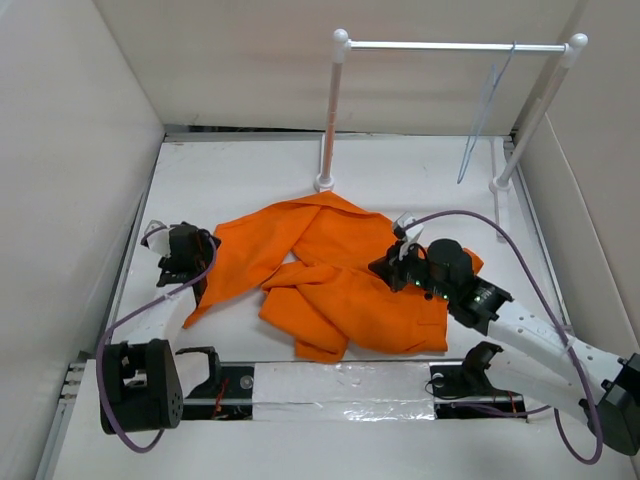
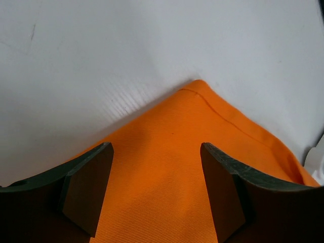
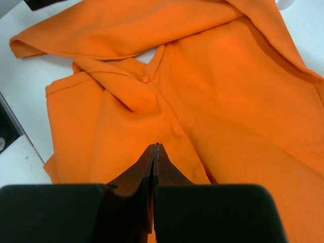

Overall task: Place the trousers on the hanger
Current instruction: Flatten out the trousers at the center of the board.

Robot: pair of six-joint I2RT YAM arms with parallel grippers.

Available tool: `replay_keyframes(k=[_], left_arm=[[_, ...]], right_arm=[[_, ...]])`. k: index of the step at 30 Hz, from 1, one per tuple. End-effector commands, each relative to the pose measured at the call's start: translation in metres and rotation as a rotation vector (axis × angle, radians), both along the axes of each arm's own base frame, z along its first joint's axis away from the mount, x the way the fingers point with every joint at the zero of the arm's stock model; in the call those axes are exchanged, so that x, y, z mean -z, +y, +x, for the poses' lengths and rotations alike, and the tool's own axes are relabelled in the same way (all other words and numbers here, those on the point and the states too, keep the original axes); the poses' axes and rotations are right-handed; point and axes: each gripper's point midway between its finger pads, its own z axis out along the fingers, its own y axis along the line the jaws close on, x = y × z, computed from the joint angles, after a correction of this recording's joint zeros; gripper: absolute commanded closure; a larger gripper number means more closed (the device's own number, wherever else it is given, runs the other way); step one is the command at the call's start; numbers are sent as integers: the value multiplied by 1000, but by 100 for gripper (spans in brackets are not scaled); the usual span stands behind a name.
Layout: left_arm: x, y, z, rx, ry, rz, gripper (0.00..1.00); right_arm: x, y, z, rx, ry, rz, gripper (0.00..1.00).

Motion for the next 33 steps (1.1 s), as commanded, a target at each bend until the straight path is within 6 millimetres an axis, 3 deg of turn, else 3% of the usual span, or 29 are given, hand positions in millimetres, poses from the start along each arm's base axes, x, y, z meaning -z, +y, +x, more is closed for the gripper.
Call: replay_keyframes(k=[1, 8, 11, 15, 17, 23, 26, 27, 29, 30, 33], left_arm=[[2, -3, 4, 18, 17, -18, 32], [39, -12, -6, 89, 145, -27, 35], [45, -14, -5, 100, 160, -34, 46], [56, -1, -11, 51, 241, 10, 42], [50, 7, -12, 10, 238, 39, 36], [6, 16, -4, -52, 137, 113, 35], [3, 19, 7, -31, 165, 129, 34], [23, 17, 3, -6, 256, 126, 34], [30, 7, 16, 67, 290, 105, 36], [47, 5, 15, 89, 348, 98, 37], [61, -3, 19, 135, 412, 102, 37]], right_arm=[[-20, 15, -1, -61, -91, 62, 98], [-22, 17, -9, -98, -109, 93, 92], [-26, 17, -12, -105, -119, 104, 91], [-31, 16, -17, -114, -129, 115, 91], [-36, 13, -19, -111, -142, 126, 91], [-34, 15, -19, -114, -137, 143, 91], [-31, 15, -17, -109, -135, 133, 91], [-31, 15, -17, -110, -135, 133, 91], [-29, 15, -18, -115, -133, 133, 88], [-29, 14, -19, -113, -133, 133, 86], [-31, 13, -21, -112, -140, 135, 80]])
